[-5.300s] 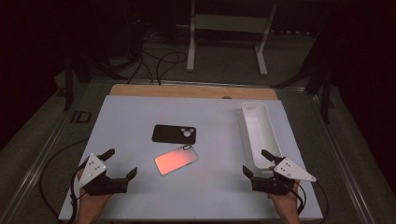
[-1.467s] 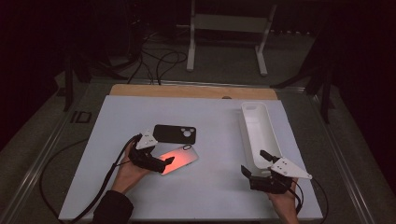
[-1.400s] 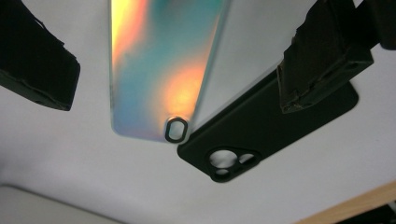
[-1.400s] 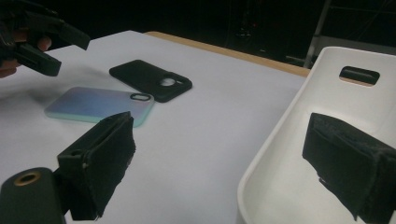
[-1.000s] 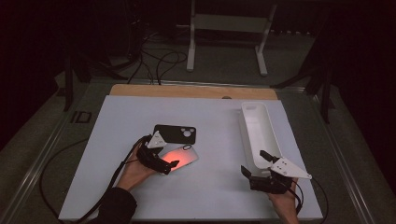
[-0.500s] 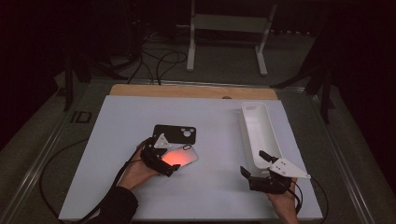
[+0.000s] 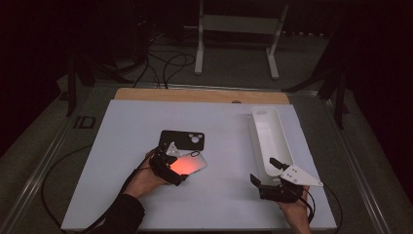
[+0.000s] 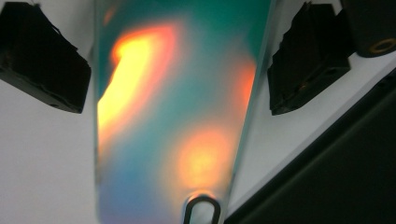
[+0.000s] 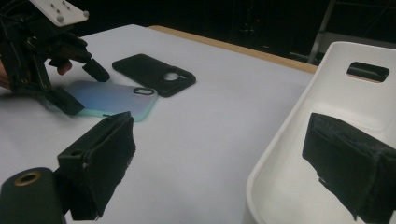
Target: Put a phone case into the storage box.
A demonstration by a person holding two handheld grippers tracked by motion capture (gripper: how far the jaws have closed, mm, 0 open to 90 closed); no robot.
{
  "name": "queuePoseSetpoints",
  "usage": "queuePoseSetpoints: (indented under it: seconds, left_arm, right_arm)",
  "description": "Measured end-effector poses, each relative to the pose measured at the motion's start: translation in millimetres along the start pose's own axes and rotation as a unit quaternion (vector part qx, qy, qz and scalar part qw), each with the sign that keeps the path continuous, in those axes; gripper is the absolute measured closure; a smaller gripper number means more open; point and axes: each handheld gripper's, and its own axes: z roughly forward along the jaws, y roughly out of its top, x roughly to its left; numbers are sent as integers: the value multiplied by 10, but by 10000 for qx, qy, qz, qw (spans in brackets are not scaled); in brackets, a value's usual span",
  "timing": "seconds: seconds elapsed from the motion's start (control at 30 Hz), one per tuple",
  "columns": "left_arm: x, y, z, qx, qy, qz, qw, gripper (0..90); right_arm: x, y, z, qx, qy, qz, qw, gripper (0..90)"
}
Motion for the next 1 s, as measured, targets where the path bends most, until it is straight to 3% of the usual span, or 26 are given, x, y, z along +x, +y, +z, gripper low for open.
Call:
queuePoseSetpoints:
  seconds: [0.27, 0.67, 1.0]
  left_arm:
    - [-20, 17, 7, 76, 5, 87, 9999, 127]
    - [-18, 147, 20, 572, -35, 167, 9982, 147]
    - [-43, 151, -2, 561, -7, 229, 9982, 164]
  right_arm:
    - [1, 1, 1, 12, 4, 11, 10000, 89]
    - [-9, 20, -4, -7, 10, 0, 10000, 89]
    - [-35, 86, -21, -88, 21, 23, 10000, 89]
